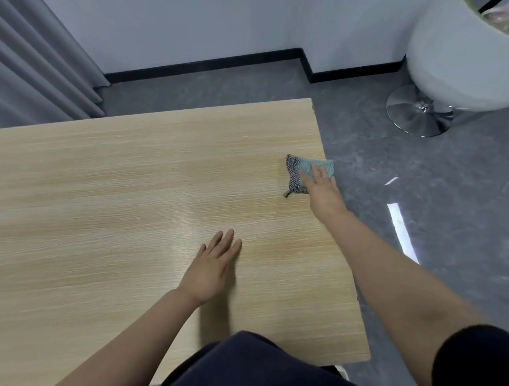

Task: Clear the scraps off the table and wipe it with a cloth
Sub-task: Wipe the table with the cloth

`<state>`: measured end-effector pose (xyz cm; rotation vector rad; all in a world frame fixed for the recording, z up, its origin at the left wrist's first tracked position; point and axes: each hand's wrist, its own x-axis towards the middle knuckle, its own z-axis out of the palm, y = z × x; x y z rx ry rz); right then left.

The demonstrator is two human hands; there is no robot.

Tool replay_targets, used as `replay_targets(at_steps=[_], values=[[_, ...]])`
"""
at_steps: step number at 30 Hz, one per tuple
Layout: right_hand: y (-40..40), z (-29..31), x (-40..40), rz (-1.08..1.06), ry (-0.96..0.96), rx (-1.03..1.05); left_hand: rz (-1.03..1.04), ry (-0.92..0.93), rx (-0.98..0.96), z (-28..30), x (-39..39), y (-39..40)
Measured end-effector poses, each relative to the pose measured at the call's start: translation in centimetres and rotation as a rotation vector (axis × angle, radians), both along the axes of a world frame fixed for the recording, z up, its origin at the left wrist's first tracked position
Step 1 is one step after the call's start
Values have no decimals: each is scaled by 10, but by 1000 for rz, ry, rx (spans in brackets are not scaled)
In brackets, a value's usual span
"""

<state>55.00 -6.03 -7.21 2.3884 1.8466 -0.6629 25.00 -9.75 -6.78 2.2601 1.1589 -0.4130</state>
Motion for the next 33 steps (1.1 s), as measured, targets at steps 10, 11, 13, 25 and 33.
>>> replay_targets(at_steps=[10,11,13,25,33], values=[[-80,-17,-49,525,163,182,1,-68,14,-6,-5,-1],[-76,-21,-34,431,161,185,3,-67,18,-6,-5,-1],[-67,-21,-5,116,123,146,8,-66,22,-5,-5,-3],[-109,-21,-59,497,168,170,27,-45,38,-1,-1,-8],[-93,-3,-8,-50,45,101,38,-43,41,2,-2,-17]])
